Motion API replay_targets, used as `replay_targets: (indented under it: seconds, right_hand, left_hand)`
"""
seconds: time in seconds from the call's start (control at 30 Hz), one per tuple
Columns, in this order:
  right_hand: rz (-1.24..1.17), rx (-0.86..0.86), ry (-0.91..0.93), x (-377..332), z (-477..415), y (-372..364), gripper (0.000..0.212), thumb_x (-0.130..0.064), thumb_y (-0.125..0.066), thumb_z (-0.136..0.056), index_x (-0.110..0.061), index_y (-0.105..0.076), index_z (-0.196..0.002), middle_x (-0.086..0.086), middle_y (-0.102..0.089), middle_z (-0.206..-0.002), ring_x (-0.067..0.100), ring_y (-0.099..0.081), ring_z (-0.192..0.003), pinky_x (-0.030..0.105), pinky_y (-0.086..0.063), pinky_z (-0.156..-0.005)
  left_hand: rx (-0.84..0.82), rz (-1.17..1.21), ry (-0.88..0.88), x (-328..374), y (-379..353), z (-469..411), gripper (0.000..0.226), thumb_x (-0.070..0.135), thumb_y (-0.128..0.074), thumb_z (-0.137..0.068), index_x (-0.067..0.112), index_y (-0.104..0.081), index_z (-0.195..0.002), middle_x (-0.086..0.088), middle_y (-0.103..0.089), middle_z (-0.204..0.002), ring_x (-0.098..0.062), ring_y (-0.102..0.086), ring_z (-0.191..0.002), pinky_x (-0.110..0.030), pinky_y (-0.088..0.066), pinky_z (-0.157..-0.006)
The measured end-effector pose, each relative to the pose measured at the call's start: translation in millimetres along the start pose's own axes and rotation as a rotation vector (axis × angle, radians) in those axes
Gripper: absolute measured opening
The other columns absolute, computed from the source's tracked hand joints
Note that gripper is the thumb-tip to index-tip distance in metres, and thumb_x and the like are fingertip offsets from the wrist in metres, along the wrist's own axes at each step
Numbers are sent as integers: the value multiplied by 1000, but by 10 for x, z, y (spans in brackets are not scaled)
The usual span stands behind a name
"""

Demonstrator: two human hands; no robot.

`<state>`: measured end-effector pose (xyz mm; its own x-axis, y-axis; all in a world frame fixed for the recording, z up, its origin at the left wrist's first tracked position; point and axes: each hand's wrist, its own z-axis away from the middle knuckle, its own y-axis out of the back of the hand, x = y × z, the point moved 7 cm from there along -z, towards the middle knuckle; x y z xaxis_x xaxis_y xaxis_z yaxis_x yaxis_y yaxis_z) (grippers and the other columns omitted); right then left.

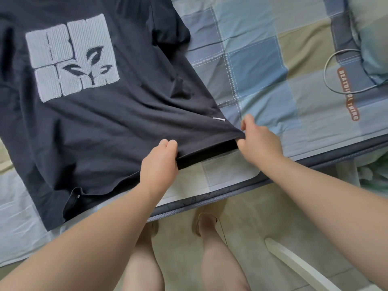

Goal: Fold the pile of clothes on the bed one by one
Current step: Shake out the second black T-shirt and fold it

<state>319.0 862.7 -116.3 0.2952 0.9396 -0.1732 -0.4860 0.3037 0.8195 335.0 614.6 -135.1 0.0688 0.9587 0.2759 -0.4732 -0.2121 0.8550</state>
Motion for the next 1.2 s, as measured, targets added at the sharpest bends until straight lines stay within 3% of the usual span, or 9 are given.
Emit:
replay_targets:
  seconds: [0.17, 0.3, 0.4, 0.43, 0.5, 0.7, 0.97, 1.07, 1.2]
  right_hand:
    - [258, -74, 96, 18, -35, -168, 24, -16, -49, -96, -14, -42, -119, 15, -66, -101, 39, -63, -87, 37, -40, -66]
    - [390, -136, 99, 44, -43, -327, 14, -14, -46, -99, -15, -36, -107, 13, -65, -109, 37, -63, -94, 36, -36, -65]
    - [393, -73, 225, -121, 32, -363, 60, -30, -64, -89, -16, -35, -140, 10, -46, -137, 35, -48, -122, 44, -47, -84]
    - [411, -31, 306, -212, 90, -358, 80, -35, -71, -82, -18, -31, -149, 9, -39, -148, 35, -41, -131, 48, -44, -96]
    - [426, 37, 472, -456, 223, -374, 92, -35, -78, -70, -21, -37, -151, 10, -31, -158, 35, -33, -141, 53, -33, -108]
    - [329, 21, 768, -1458, 529, -754, 67, -15, -80, -64, -18, -60, -128, 5, -60, -127, 31, -56, -115, 44, -46, -88]
    - [397, -237, 728, -2716, 607, -1519, 53, -26, -61, -90, -27, -44, -140, 1, -48, -126, 27, -46, -113, 40, -39, -94]
    - [450, -262, 698, -3012, 668, -1708, 43, -29, -58, -91, -25, -47, -132, 2, -47, -118, 26, -46, -104, 37, -39, -83]
    - [520, -276, 698, -3299, 784, -1883, 37, -30, -57, -92, -21, -47, -126, 3, -48, -116, 27, -48, -102, 35, -33, -75]
  left_hand:
    - [-71, -47, -2, -153, -123, 25, 19, -2, -47, -87, 14, -37, -91, -3, -38, -90, -31, -41, -71, -38, -29, -57]
    - [-133, -126, -10, -313, -269, 161, 19, 3, -50, -88, 16, -44, -100, -3, -46, -98, -30, -48, -84, -38, -35, -63]
    - [-198, -164, -24, -507, -362, 308, 25, 12, -53, -90, 21, -50, -114, -1, -51, -111, -27, -50, -95, -36, -40, -74]
    - [-190, -171, -24, -585, -370, 369, 27, 15, -56, -90, 22, -51, -115, 0, -51, -113, -27, -50, -97, -35, -38, -75]
    - [-126, -179, -9, -786, -324, 495, 31, 16, -65, -84, 22, -56, -114, -1, -54, -113, -28, -51, -98, -35, -35, -74]
    - [-14, -221, 133, -1619, -136, 872, 42, 12, -77, -68, 18, -60, -107, -4, -59, -112, -32, -52, -101, -44, -41, -82]
    - [63, -150, 293, -2731, 32, 1368, 73, 13, -82, -67, 21, -51, -132, -8, -43, -147, -34, -40, -130, -47, -37, -99]
    - [14, -28, 364, -3032, 4, 1524, 73, 22, -81, -74, 19, -46, -138, -9, -48, -137, -36, -50, -115, -47, -43, -92]
    - [-46, 87, 340, -3277, -91, 1652, 35, 11, -66, -80, 14, -54, -113, -8, -58, -105, -35, -55, -95, -44, -44, -76]
